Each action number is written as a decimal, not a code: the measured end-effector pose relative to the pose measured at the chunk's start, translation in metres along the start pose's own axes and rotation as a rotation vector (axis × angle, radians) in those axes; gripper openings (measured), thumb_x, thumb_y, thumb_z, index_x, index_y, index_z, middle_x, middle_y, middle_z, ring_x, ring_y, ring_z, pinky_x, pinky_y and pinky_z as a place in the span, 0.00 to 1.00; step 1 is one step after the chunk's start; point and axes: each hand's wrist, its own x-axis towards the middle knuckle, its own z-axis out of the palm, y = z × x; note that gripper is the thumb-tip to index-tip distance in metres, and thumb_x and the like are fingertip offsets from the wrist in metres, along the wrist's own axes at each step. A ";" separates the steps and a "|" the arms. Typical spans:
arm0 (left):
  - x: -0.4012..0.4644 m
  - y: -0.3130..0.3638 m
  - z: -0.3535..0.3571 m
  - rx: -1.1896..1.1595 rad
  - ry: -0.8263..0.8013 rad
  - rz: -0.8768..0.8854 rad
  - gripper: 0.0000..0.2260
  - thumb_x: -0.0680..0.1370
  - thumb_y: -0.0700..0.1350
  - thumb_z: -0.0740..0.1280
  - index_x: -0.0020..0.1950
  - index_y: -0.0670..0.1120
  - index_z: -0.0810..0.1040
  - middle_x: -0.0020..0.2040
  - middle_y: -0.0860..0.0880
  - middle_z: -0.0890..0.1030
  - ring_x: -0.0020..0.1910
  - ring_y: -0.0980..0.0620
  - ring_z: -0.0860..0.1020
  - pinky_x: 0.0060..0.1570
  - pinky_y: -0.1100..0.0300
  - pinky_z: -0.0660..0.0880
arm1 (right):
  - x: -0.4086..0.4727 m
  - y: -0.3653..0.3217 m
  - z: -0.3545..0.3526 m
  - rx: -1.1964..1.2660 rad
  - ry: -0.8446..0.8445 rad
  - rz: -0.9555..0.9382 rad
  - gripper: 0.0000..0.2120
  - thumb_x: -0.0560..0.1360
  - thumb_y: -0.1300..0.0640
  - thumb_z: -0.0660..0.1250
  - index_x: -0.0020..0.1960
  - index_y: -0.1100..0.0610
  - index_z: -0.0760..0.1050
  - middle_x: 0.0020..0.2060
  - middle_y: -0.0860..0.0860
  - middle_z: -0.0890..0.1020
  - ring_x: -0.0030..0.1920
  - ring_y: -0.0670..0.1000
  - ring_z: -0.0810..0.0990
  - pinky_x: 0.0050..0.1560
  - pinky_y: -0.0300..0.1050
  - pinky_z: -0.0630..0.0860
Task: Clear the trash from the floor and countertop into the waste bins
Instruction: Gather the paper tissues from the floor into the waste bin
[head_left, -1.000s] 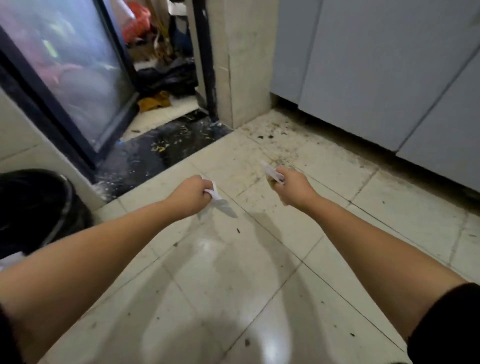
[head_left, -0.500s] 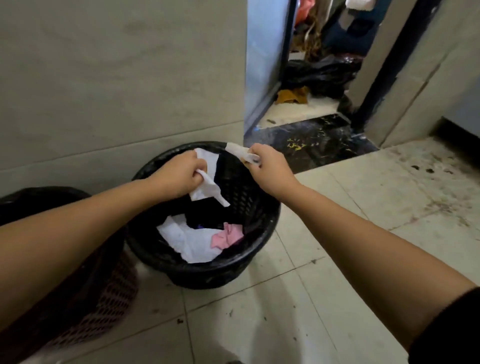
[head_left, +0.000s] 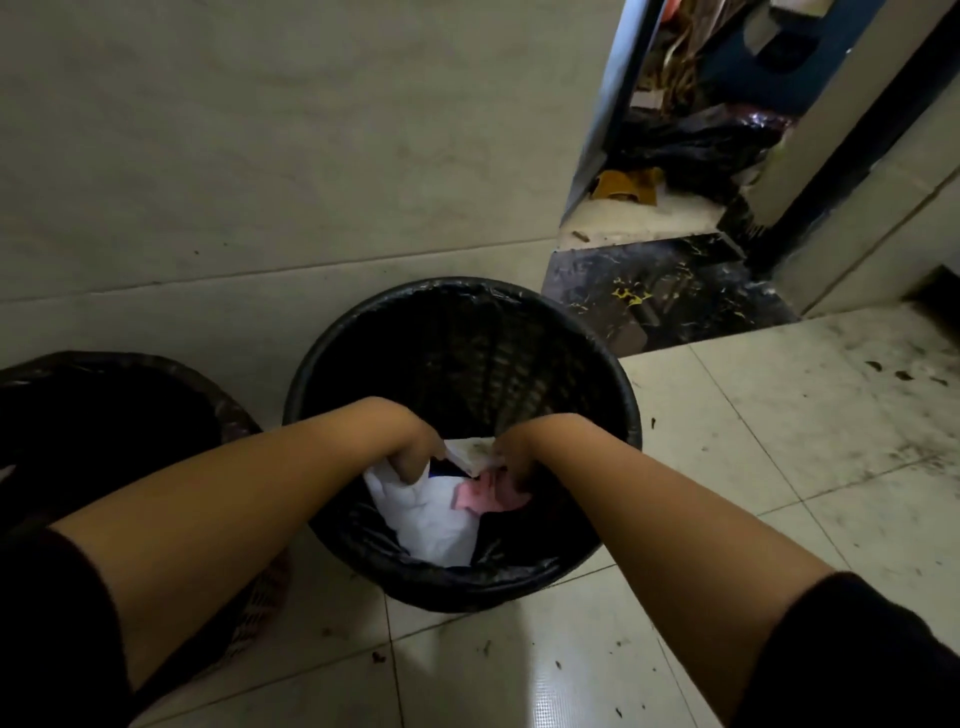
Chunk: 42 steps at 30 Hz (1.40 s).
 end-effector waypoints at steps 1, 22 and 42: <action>-0.008 0.001 -0.007 -0.033 0.083 0.023 0.27 0.76 0.44 0.63 0.74 0.49 0.62 0.70 0.43 0.70 0.64 0.41 0.72 0.60 0.52 0.72 | 0.001 0.004 -0.006 0.019 0.067 -0.006 0.21 0.76 0.59 0.65 0.68 0.61 0.70 0.66 0.60 0.75 0.63 0.60 0.75 0.60 0.49 0.74; -0.052 0.331 -0.099 0.097 0.804 0.372 0.18 0.78 0.57 0.58 0.64 0.50 0.72 0.58 0.47 0.78 0.55 0.47 0.77 0.54 0.51 0.76 | -0.157 0.268 0.197 0.664 0.910 0.459 0.20 0.81 0.46 0.52 0.59 0.57 0.75 0.56 0.57 0.79 0.55 0.59 0.78 0.48 0.49 0.73; -0.293 0.376 -0.086 0.084 0.207 0.370 0.19 0.80 0.54 0.54 0.65 0.46 0.73 0.58 0.45 0.78 0.54 0.45 0.78 0.53 0.52 0.76 | -0.421 0.176 0.231 0.925 0.221 0.451 0.22 0.82 0.47 0.48 0.69 0.58 0.65 0.65 0.57 0.71 0.61 0.59 0.75 0.57 0.51 0.73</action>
